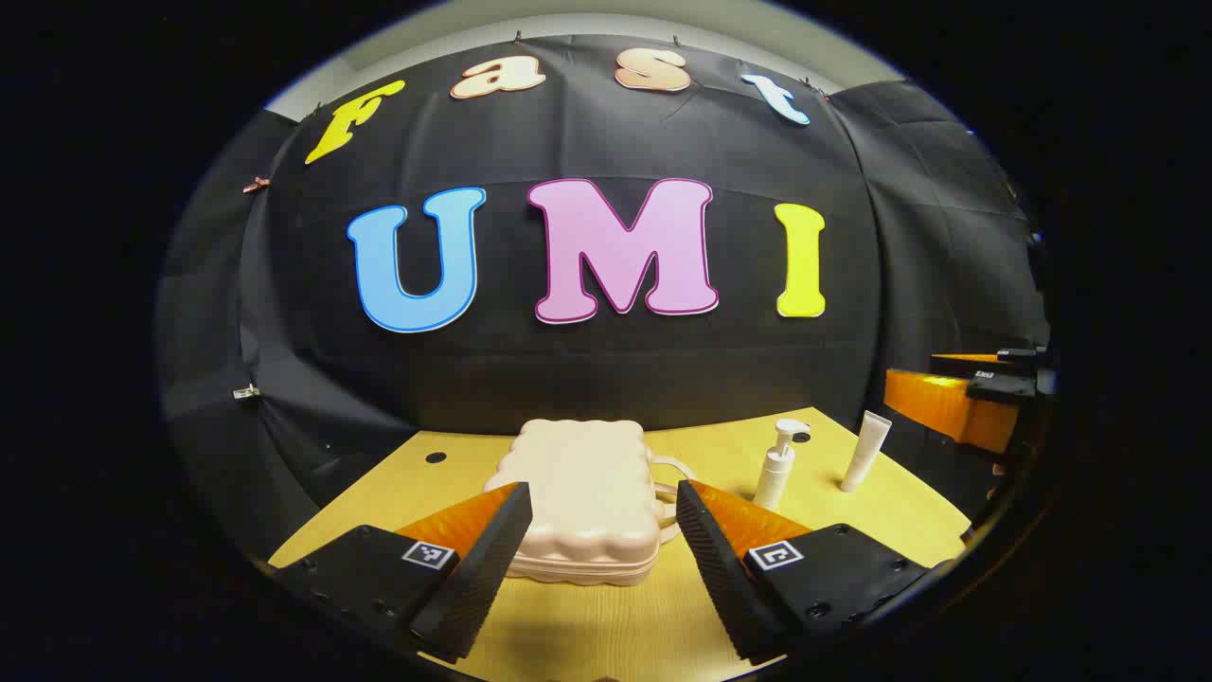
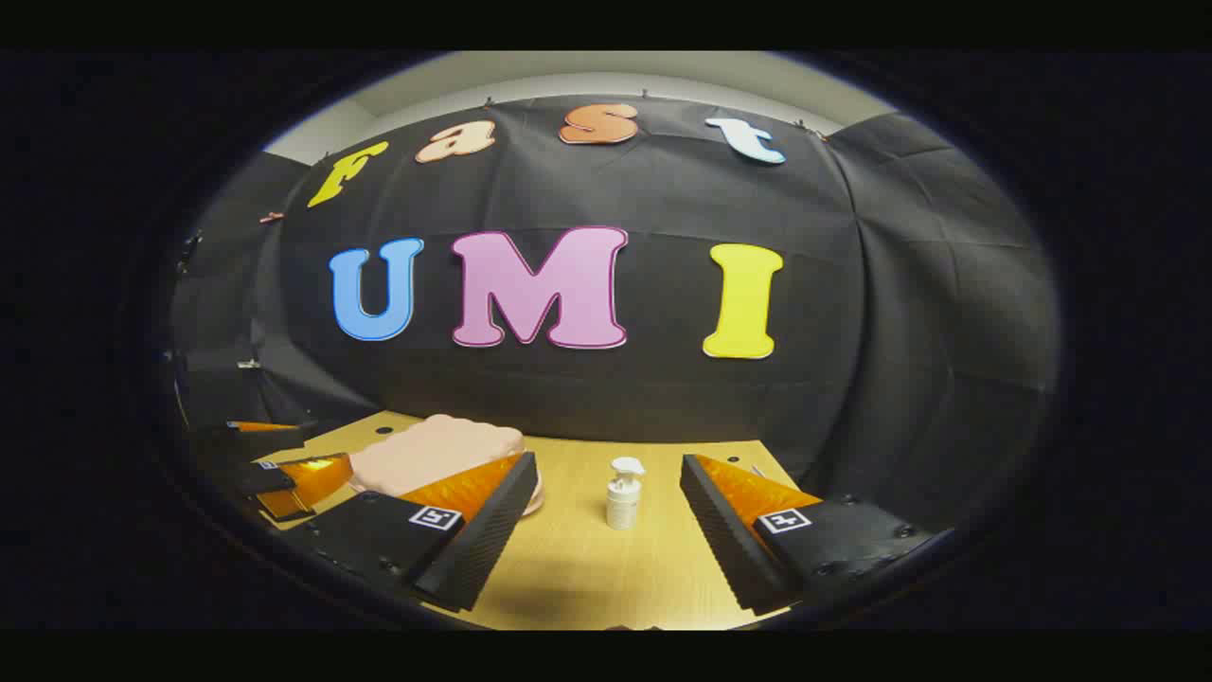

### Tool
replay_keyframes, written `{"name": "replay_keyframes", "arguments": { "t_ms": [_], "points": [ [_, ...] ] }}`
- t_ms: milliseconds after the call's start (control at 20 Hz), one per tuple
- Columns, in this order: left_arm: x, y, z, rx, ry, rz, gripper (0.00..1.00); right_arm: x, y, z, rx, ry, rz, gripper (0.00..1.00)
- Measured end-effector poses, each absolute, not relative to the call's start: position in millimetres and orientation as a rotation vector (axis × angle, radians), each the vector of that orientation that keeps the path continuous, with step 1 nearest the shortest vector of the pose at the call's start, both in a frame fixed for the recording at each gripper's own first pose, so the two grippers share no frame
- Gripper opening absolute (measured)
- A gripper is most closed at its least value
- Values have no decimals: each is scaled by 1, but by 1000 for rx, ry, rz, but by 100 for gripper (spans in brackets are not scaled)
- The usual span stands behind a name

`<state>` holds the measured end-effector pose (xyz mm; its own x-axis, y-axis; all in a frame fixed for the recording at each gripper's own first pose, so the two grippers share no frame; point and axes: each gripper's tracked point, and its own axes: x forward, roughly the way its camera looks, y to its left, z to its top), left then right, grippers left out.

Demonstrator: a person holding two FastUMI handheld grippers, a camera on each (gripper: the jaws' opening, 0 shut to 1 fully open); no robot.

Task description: First open the suitcase, pack the skin care products into it, and then close the suitcase.

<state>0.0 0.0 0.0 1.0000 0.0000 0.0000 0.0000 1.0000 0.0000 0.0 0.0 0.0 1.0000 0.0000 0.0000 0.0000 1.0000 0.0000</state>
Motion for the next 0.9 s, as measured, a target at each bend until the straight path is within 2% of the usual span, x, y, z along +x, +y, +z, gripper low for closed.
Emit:
{"name": "replay_keyframes", "arguments": {
  "t_ms": [900],
  "points": [
    [17,-4,-9,-17,19,26,95,9,-29,-24,0,48,-21,97]
  ]
}}
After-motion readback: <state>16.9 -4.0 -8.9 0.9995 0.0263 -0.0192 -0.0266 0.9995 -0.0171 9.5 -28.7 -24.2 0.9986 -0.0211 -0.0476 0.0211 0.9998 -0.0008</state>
